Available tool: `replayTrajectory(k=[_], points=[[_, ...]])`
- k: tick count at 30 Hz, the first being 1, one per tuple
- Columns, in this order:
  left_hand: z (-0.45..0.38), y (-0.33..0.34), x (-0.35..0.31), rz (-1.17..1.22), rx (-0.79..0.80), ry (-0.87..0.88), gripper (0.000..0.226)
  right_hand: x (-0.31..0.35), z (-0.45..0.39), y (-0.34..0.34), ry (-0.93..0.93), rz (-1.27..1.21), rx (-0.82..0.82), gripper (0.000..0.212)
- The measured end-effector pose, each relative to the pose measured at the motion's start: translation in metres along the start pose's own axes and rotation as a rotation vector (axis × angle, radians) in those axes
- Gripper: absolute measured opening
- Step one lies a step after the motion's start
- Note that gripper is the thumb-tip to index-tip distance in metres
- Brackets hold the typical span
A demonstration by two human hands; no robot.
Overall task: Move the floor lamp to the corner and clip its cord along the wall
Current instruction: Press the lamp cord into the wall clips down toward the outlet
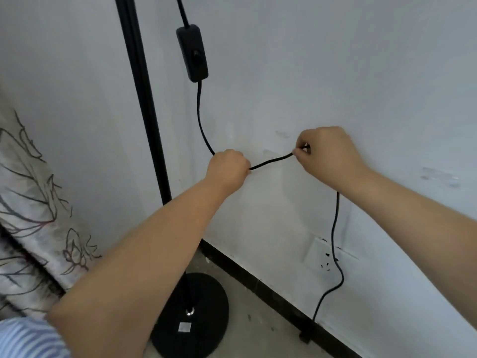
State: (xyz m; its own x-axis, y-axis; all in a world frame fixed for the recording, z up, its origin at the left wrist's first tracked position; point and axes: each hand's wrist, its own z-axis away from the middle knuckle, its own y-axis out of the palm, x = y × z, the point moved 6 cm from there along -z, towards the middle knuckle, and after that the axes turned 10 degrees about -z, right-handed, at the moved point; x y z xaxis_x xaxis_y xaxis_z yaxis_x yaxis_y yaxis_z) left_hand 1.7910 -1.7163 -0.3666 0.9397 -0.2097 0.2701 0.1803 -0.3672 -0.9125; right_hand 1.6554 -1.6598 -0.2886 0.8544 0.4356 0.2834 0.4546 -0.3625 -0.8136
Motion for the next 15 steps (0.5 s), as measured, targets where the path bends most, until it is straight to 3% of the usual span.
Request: replayTrajectory(k=[9,15], points=[[-0.013,-0.003,0.002,0.090,-0.056,-0.019,0.028,0.006,-0.017,-0.001,0.048,0.277,0.139,0.021],[-0.015,-0.005,-0.001,0.063,-0.131,-0.024,0.031,0.007,-0.023,-0.008,0.057,0.358,0.119,0.015]])
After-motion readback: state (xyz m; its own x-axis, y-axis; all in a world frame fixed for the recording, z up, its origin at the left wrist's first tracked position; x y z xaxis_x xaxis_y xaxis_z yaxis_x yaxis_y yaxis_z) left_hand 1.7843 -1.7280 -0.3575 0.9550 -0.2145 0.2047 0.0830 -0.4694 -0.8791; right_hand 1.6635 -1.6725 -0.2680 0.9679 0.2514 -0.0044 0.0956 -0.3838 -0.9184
